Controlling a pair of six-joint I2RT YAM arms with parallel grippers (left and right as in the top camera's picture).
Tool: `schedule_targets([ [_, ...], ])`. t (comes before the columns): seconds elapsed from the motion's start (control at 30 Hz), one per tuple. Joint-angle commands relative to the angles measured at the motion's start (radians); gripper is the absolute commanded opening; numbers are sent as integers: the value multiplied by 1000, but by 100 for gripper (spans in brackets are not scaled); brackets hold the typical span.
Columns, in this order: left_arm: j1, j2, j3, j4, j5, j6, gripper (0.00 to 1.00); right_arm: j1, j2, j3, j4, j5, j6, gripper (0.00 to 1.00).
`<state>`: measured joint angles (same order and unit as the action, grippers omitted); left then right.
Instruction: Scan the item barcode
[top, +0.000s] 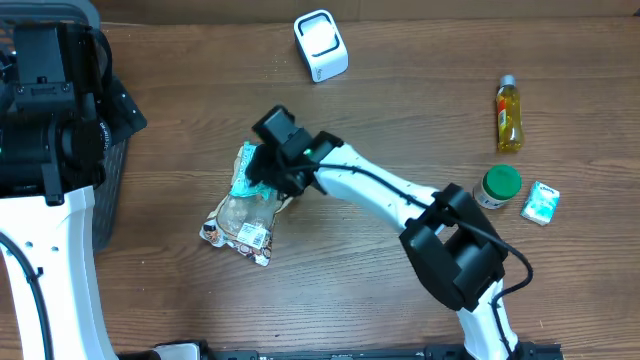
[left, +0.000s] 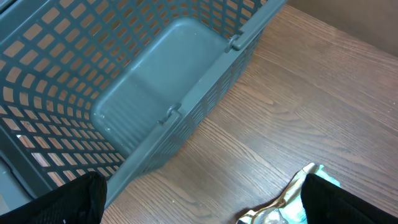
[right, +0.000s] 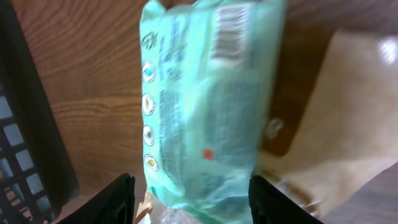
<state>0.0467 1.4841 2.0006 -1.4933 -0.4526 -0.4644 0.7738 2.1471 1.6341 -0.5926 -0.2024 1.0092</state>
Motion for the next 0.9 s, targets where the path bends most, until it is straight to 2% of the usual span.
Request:
schedule_targets([
  [0.0, 5, 6, 9, 2, 1, -11, 100, -53, -22, 22, 2, -53, -106, 55],
  [0.17, 5, 6, 9, 2, 1, -11, 99, -63, 3, 21, 6, -50, -128, 55],
  [0.5, 5, 6, 9, 2, 2, -11, 100, 7, 86, 20, 25, -47, -124, 54],
  [0.57, 5, 6, 9, 2, 1, -11, 100, 14, 95, 20, 25, -14, -124, 46],
  [0.6, 5, 6, 9, 2, 2, -11, 100, 16, 96, 20, 26, 9, -124, 38],
  [0.63, 5, 6, 9, 2, 1, -11, 100, 16, 96, 20, 28, 26, -124, 23],
  [0.7, 5, 6, 9, 2, 1, -11, 100, 12, 93, 23, 35, 25, -124, 6],
  [0.87, 5, 6, 9, 2, 1, -11, 100, -50, 48, 39, 39, -77, -143, 4],
])
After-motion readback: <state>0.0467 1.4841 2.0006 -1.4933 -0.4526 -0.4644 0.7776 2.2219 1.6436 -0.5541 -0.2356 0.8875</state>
